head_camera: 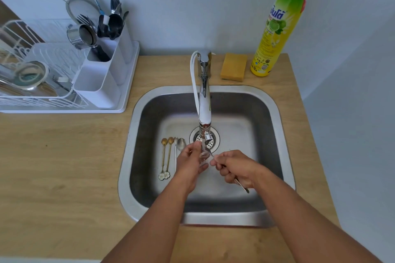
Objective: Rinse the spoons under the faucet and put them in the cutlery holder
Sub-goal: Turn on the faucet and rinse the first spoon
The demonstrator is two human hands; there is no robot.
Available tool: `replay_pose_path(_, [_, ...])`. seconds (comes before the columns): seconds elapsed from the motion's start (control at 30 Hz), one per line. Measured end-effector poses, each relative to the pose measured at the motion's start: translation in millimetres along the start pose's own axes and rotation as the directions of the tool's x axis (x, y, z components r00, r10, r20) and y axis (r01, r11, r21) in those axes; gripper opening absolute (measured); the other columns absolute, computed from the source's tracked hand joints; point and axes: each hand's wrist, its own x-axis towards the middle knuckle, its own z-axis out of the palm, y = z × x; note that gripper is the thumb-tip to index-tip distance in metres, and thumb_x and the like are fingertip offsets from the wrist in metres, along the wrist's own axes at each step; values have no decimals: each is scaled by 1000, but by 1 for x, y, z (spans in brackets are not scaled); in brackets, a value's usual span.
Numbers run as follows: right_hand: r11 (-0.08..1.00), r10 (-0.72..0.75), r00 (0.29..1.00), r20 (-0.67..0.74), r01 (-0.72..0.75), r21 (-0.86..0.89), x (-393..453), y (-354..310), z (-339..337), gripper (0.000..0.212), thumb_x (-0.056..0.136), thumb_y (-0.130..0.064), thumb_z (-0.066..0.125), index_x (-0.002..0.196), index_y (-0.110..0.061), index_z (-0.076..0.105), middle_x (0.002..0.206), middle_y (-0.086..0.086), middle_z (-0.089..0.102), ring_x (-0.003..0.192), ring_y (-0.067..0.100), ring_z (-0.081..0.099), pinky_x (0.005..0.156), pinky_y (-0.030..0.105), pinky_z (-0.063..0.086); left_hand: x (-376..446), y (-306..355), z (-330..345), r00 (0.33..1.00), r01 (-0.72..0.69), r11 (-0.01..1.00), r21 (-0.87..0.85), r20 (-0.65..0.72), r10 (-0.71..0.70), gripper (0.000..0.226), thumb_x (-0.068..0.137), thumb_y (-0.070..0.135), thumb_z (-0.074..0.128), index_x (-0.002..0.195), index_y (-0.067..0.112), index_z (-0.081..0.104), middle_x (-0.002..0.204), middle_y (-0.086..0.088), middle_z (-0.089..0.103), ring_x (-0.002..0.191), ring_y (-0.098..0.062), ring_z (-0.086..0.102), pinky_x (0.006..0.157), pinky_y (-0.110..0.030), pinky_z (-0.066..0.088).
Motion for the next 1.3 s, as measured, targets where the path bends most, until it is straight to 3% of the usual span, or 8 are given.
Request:
replay_pose_path(0.17, [982,-53,999,-1,52,-181,0,0,-4,20,102,-15,60,95,-1,72,67,2,57,49,9,41,41,20,29,-6,-9,-7,972,-221,925,308,-6,234,24,87,34,82,95,21,64,84,-3,75,80,-22,72,71,-32,54])
replay_pose_path(0.33, [786,-271,961,-54,189,-588,3,-2,-4,19,95,-24,66,79,-19,76,72,-6,69,60,5,58,55,21,45,-11,-16,-2,907,-314,763,565,-58,416,26,83,44,83,83,25,66,73,-1,72,66,-14,67,67,-34,56])
replay_pose_path(0.47, [685,-339,940,-48,212,-698,7,-10,-5,23,93,-32,69,77,-16,74,78,0,73,72,13,63,74,38,55,-17,-13,7,929,-223,909,352,-206,307,24,96,44,69,86,22,73,74,1,77,70,-15,76,77,-48,64])
replay_pose_path(0.7, [520,-404,915,6,235,-821,12,-30,-3,22,93,-37,69,76,-24,73,77,-9,72,79,14,68,78,39,58,-30,-22,-1,949,-170,949,266,-215,231,11,93,25,76,101,17,75,81,-1,79,77,-15,76,77,-38,62])
replay_pose_path(0.93, [642,-390,921,16,284,-713,4,-19,1,20,95,-32,66,78,-24,74,77,-9,71,77,14,65,78,36,54,-32,-18,10,923,-202,965,166,-297,244,12,96,32,73,95,22,79,80,1,80,66,-8,73,60,-24,57])
replay_pose_path(1.0, [566,-514,848,-127,224,-794,-1,-9,0,15,95,-36,63,88,-28,74,92,-10,73,91,16,67,93,40,51,-29,-16,17,907,-199,973,121,-354,229,15,100,31,67,96,22,79,81,-2,80,67,-11,73,63,-28,59])
replay_pose_path(1.13, [543,-789,440,-429,172,-822,-21,22,2,11,87,-41,71,96,-36,65,110,-8,58,109,17,55,103,44,29,-25,-14,21,903,-165,986,14,-400,157,17,102,30,63,98,19,75,85,-4,80,75,-14,75,69,-34,61])
replay_pose_path(1.3, [706,-697,368,-616,198,-680,-20,36,14,34,81,-34,78,111,-33,61,140,-1,49,130,24,46,105,53,29,-30,-25,19,895,-131,983,-127,-442,62,13,103,21,63,100,12,71,83,-4,81,70,-12,75,65,-31,60])
